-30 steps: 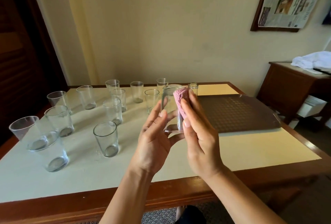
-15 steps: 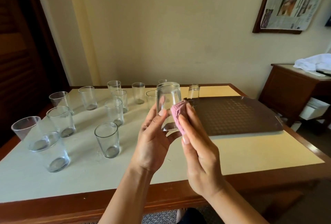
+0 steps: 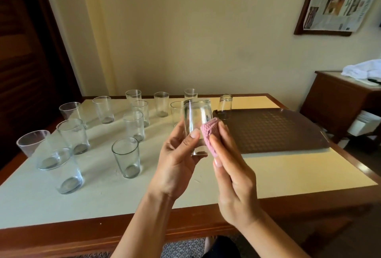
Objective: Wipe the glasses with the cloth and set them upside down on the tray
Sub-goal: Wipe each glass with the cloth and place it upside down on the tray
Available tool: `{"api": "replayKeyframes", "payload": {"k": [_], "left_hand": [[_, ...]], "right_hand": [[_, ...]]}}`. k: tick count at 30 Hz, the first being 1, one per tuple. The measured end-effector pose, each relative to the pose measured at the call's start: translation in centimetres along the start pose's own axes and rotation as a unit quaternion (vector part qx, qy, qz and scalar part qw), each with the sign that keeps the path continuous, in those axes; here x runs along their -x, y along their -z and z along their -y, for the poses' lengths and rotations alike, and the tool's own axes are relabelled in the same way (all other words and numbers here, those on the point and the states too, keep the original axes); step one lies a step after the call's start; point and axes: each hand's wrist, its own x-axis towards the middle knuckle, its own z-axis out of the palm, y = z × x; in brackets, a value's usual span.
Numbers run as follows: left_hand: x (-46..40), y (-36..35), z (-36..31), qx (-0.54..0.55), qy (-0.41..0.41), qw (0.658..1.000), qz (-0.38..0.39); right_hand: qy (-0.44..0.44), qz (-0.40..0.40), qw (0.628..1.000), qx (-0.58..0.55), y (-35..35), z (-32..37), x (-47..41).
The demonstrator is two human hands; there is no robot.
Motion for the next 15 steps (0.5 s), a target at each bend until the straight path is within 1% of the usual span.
{"api": "replayKeyframes", "payload": {"k": [2,5,8,11,15], "left_hand": [[0.4,-0.3,0.6,-0.012,-0.006,1.0,0.004],[0.3,-1.0,0.5,0.001,-0.003,1.0,0.019],[-0.1,-1.0,-0.3,-0.027,0.001,0.999,0.027],[-0.3,-0.5,-0.6,-0.036,0.003,0.999,0.003],[0.0,-0.1,0.2,-0.04,0.039,0.998,0.015]], "right_hand": [[0.003,-0.006,1.0,-0.003,0.1,0.0,-1.8],[0.011,-0.023,1.0,0.011,0.4,-0.2,-3.9],[-0.006,-0.007,1.0,-0.01,0.3,-0.1,-2.5],[-0.013,0.002,1.0,-0.017,0.0,-0.1,0.5],[-0.006,-0.01,1.0,0.008,0.5,-0.3,-1.2]]}}
